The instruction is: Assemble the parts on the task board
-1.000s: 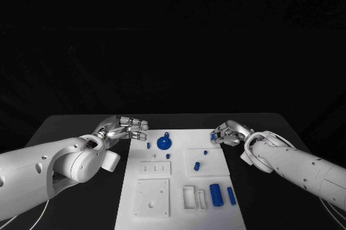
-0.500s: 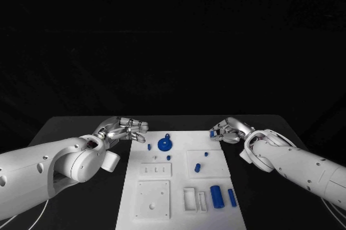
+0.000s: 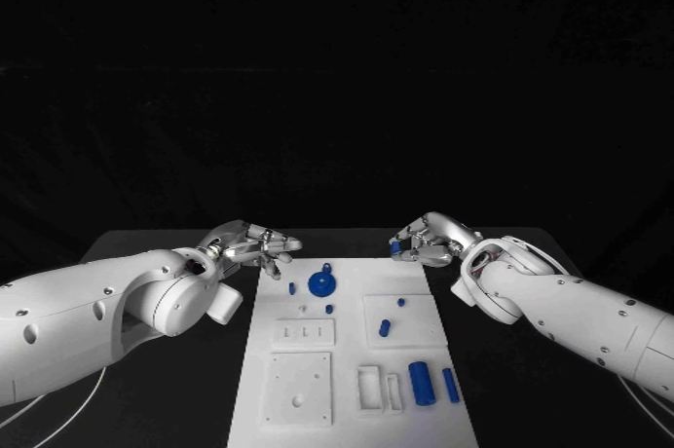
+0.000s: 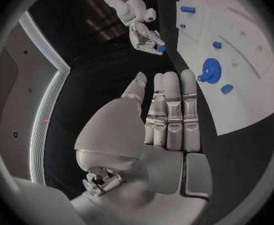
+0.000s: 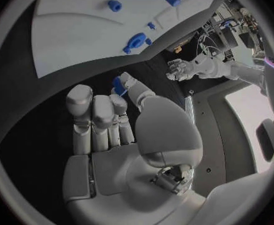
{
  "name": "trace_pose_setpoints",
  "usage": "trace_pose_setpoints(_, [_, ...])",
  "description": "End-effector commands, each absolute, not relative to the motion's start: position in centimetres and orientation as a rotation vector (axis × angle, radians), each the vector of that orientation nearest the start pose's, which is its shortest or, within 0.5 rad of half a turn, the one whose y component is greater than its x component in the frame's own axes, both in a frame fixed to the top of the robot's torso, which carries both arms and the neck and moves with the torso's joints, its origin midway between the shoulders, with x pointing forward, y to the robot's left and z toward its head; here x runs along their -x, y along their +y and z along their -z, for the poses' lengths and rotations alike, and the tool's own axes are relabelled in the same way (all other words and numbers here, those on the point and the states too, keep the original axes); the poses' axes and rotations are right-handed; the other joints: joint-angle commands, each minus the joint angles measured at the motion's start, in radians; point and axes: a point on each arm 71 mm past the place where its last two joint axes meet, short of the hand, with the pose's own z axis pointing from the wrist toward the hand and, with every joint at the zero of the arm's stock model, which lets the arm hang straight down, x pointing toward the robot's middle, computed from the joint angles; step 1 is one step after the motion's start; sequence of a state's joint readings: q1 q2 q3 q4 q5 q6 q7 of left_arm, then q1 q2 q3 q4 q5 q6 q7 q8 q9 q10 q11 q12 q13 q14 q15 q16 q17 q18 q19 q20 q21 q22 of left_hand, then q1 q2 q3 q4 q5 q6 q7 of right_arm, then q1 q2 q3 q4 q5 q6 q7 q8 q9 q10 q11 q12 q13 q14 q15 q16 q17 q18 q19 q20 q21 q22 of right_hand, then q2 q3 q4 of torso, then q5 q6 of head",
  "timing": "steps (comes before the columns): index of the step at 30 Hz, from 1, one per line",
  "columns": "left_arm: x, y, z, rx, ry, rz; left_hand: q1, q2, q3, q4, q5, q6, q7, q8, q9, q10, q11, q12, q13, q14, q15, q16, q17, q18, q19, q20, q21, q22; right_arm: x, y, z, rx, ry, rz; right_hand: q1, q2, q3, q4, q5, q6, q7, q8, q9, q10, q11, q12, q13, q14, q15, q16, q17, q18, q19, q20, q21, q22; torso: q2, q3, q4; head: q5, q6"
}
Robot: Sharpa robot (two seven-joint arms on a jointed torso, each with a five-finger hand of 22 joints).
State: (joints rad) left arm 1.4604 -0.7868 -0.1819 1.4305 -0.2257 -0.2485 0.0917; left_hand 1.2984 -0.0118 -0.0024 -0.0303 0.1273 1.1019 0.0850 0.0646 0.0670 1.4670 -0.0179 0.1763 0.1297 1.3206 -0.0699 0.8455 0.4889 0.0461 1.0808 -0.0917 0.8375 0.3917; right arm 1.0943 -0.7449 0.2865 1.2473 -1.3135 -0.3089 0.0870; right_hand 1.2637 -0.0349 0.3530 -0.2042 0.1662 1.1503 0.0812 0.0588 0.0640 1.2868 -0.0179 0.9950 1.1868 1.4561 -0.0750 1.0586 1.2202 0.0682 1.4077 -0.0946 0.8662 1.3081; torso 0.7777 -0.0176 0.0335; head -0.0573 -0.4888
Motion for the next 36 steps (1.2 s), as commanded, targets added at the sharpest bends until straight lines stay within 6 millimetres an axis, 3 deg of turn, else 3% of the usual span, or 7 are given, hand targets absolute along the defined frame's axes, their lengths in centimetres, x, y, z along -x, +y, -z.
trace_pose_setpoints(1, [-52.9, 19.7, 12.5, 0.76, 1.841, 1.168, -0.015, 0.0, -0.011, 0.01, -0.001, -0.015, 0.0, 0.001, 0.0, 0.038, -0.009, 0.06, 0.038, 0.014, -0.012, 0.05, 0.024, -0.006, 0.001, -0.011, 0.049, 0.033, -54.5, -22.5, 13.6, -0.109, 1.466, -0.721, 0.0, -0.026, 0.032, 0.023, -0.001, 0.009, 0.002, 0.003, 0.001, 0.006, 0.0, 0.005, 0.002, 0.005, -0.004, 0.0, 0.002, -0.005, 0.005, -0.002, 0.001, 0.103, -0.011, -0.0018, -0.0013, 0.008, -0.005])
trace_pose_setpoints(7, [-53.0, 18.3, 12.8, 0.743, 1.918, 1.106, -0.063, -0.024, -0.012, 0.051, -0.018, -0.017, -0.008, -0.001, 0.001, 0.042, -0.024, 0.191, 0.141, 0.046, -0.029, 0.152, 0.059, 0.004, 0.019, -0.025, 0.129, 0.106, -53.6, -19.4, 13.2, -0.073, 1.476, -0.733, 0.003, -0.037, 0.051, 0.038, 0.005, 0.01, 0.002, 0.004, 0.001, 0.008, -0.001, 0.005, 0.003, 0.007, -0.005, 0.001, 0.004, -0.005, 0.008, -0.003, 0.004, 0.104, -0.019, -0.0054, 0.0013, 0.022, -0.012])
trace_pose_setpoints(15, [-53.4, 17.1, 13.1, 0.766, 1.948, 1.031, -0.106, -0.068, 0.035, 0.124, -0.068, -0.036, -0.006, 0.0, 0.0, 0.043, -0.02, 0.185, 0.185, 0.042, -0.026, 0.177, 0.045, 0.011, 0.014, -0.022, 0.125, 0.16, -52.6, -16.3, 13.4, -0.028, 1.504, -0.723, 0.007, -0.052, 0.075, 0.049, 0.0, 0.013, 0.001, 0.003, 0.001, 0.009, -0.002, 0.004, 0.004, 0.007, -0.005, 0.0, 0.006, -0.004, 0.009, -0.003, 0.006, 0.104, -0.024, -0.0078, 0.0032, 0.05, -0.016])
trace_pose_setpoints(17, [-53.4, 16.8, 13.2, 0.772, 1.953, 1.008, -0.109, -0.075, 0.037, 0.131, -0.073, -0.036, -0.007, 0.0, 0.0, 0.044, -0.021, 0.188, 0.189, 0.044, -0.027, 0.179, 0.043, 0.011, 0.017, -0.023, 0.124, 0.166, -52.4, -15.6, 13.5, -0.019, 1.508, -0.726, 0.008, -0.052, 0.081, 0.051, -0.006, 0.014, 0.001, 0.003, 0.001, 0.009, -0.002, 0.003, 0.003, 0.007, -0.005, 0.0, 0.006, -0.004, 0.009, -0.003, 0.006, 0.104, -0.024, -0.009, 0.0033, 0.064, -0.016])
trace_pose_setpoints(23, [-53.4, 16.2, 13.3, 0.778, 1.966, 0.977, -0.121, -0.101, 0.045, 0.161, -0.077, -0.038, -0.007, 0.0, 0.0, 0.043, -0.021, 0.19, 0.193, 0.047, -0.028, 0.184, 0.043, 0.011, 0.022, -0.025, 0.119, 0.182, -51.7, -13.7, 14.0, 0.021, 1.52, -0.728, 0.007, -0.055, 0.085, 0.053, -0.007, 0.015, 0.001, 0.003, 0.001, 0.009, -0.002, 0.002, 0.003, 0.007, -0.005, -0.001, 0.006, -0.004, 0.009, -0.003, 0.007, 0.105, -0.023, -0.0081, 0.0008, 0.081, -0.016])
trace_pose_setpoints(31, [-53.1, 15.5, 13.4, 0.767, 1.982, 0.981, -0.14, -0.131, 0.053, 0.212, -0.079, -0.027, -0.01, 0.0, 0.0, 0.044, -0.022, 0.187, 0.187, 0.045, -0.03, 0.184, 0.046, 0.006, 0.022, -0.029, 0.111, 0.194, -51.2, -12.4, 14.2, 0.072, 1.51, -0.716, 0.007, -0.059, 0.09, 0.057, -0.011, 0.017, 0.0, 0.003, 0.001, 0.011, -0.003, 0.002, 0.003, 0.009, -0.006, 0.0, 0.007, -0.005, 0.011, -0.004, 0.012, 0.106, -0.021, -0.0076, 0.0014, 0.086, -0.019])
trace_pose_setpoints(36, [-53.0, 15.1, 13.4, 0.755, 2.0, 0.975, -0.135, -0.124, 0.052, 0.215, -0.079, -0.008, -0.014, 0.002, 0.001, 0.043, -0.023, 0.185, 0.185, 0.045, -0.031, 0.183, 0.048, 0.006, 0.023, -0.03, 0.107, 0.201, -51.0, -11.9, 14.2, 0.082, 1.506, -0.721, 0.007, -0.059, 0.09, 0.057, -0.011, 0.017, 0.0, 0.003, 0.001, 0.011, -0.003, 0.002, 0.003, 0.009, -0.006, 0.0, 0.007, -0.005, 0.011, -0.004, 0.012, 0.106, -0.02, -0.0069, 0.003, 0.084, -0.022])
